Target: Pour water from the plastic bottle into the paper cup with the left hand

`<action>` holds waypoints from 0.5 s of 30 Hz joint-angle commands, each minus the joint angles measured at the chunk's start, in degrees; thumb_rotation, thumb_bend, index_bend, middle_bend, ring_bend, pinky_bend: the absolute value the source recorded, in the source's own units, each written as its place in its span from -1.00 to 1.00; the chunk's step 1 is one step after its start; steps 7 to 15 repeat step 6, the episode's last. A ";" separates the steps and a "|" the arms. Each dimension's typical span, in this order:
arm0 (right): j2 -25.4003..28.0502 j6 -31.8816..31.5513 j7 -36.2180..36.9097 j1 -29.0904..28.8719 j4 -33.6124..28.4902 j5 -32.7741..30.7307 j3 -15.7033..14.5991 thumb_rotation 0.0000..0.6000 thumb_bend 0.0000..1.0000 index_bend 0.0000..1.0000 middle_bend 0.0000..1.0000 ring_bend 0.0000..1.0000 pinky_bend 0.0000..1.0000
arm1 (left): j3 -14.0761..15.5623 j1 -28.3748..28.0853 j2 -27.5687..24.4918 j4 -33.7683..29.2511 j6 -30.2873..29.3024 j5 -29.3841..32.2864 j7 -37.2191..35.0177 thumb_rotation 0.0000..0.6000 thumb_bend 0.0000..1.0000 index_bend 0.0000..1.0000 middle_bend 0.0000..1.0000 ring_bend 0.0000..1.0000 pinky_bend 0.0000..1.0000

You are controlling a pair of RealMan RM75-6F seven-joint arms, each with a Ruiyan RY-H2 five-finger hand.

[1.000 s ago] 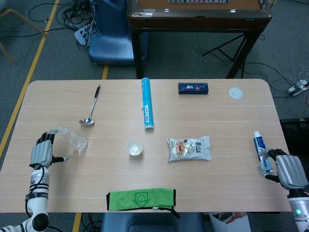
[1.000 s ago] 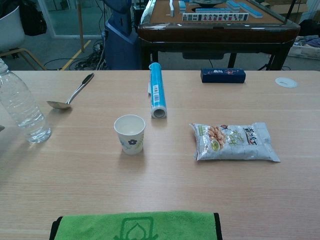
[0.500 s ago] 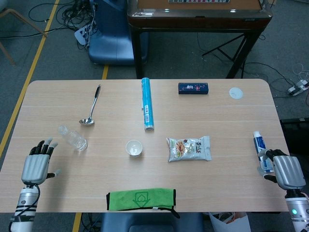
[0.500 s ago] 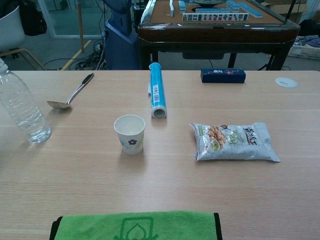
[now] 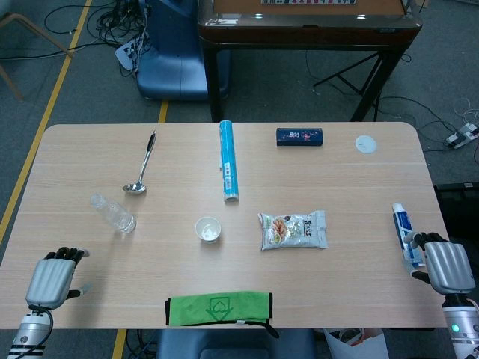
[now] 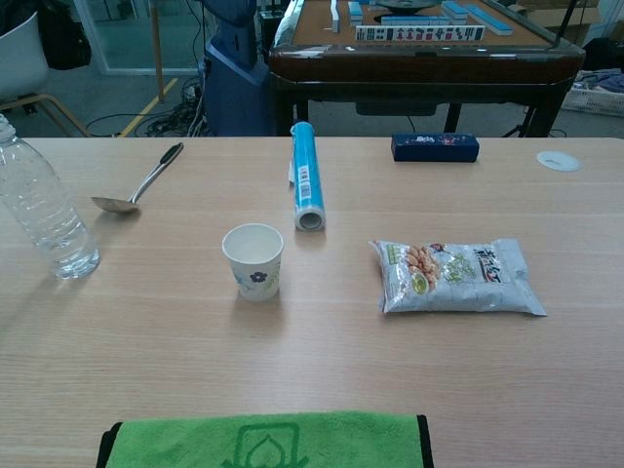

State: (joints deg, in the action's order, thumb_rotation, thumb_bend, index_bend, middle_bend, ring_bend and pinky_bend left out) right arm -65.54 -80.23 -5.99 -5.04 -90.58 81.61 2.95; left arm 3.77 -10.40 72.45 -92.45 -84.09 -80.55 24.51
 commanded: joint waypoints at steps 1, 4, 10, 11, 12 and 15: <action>0.12 0.25 -0.01 0.04 0.07 -0.31 0.00 1.00 -0.53 -0.09 -0.01 -0.18 0.32 | -0.79 0.31 -0.67 -0.78 -0.04 0.45 0.84 1.00 -0.86 -0.25 -0.22 -0.37 -0.11; 0.20 0.02 -0.19 0.12 -0.15 0.06 -0.14 1.00 -0.53 -0.09 -0.01 -0.18 0.31 | -1.23 0.36 -0.73 -1.05 -0.07 0.13 1.35 1.00 -0.86 -0.25 -0.22 -0.37 -0.11; 0.19 -0.06 -0.19 0.18 -0.31 0.34 -0.31 1.00 -0.53 -0.09 -0.01 -0.18 0.32 | -1.26 0.55 -0.39 -0.97 -0.01 -0.10 1.65 1.00 -0.86 -0.25 -0.22 -0.37 -0.11; 0.19 -0.06 -0.19 0.18 -0.31 0.34 -0.31 1.00 -0.53 -0.09 -0.01 -0.18 0.32 | -1.26 0.55 -0.39 -0.97 -0.01 -0.10 1.65 1.00 -0.86 -0.25 -0.22 -0.37 -0.11; 0.19 -0.06 -0.19 0.18 -0.31 0.34 -0.31 1.00 -0.53 -0.09 -0.01 -0.18 0.32 | -1.26 0.55 -0.39 -0.97 -0.01 -0.10 1.65 1.00 -0.86 -0.25 -0.22 -0.37 -0.11; 0.19 -0.06 -0.19 0.18 -0.31 0.34 -0.31 1.00 -0.53 -0.09 -0.01 -0.18 0.32 | -1.26 0.55 -0.39 -0.97 -0.01 -0.10 1.65 1.00 -0.86 -0.25 -0.22 -0.37 -0.11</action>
